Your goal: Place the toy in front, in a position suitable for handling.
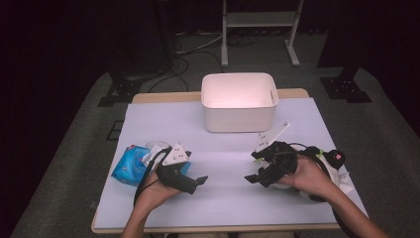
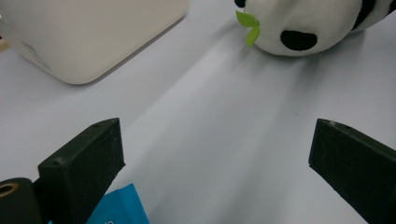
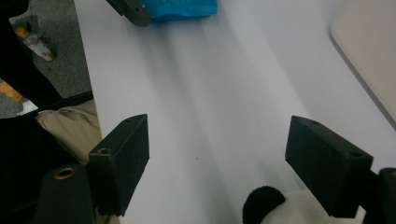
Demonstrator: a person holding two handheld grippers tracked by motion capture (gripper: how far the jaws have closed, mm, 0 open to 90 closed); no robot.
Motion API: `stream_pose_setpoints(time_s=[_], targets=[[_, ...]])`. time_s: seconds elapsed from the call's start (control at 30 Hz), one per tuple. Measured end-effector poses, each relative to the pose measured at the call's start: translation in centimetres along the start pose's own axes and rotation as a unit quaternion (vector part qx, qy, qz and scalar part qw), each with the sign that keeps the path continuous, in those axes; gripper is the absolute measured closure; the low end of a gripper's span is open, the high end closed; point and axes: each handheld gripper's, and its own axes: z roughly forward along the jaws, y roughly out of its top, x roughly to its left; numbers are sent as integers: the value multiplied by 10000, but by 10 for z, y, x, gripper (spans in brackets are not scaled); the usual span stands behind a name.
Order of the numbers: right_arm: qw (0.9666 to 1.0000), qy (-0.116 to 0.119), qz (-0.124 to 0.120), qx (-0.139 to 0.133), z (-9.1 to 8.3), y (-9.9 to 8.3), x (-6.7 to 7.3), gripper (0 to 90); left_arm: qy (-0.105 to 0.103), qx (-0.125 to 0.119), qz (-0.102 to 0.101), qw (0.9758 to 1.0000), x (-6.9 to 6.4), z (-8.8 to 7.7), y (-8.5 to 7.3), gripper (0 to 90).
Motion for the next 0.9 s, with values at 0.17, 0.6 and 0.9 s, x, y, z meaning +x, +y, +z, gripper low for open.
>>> stream_pose_setpoints(time_s=[0.17,0.6,0.9], targets=[[10000,15,49,-12,-9,-5,-5,207,1,-16,-12,10000,0,0,0,26],[9996,-250,157,24,-36,-13,-16,223,-8,11,-54,10000,0,0,0,26],[9993,-335,124,62,-54,-16,-20,223,8,10,-75,10000,1,-1,0,27]])
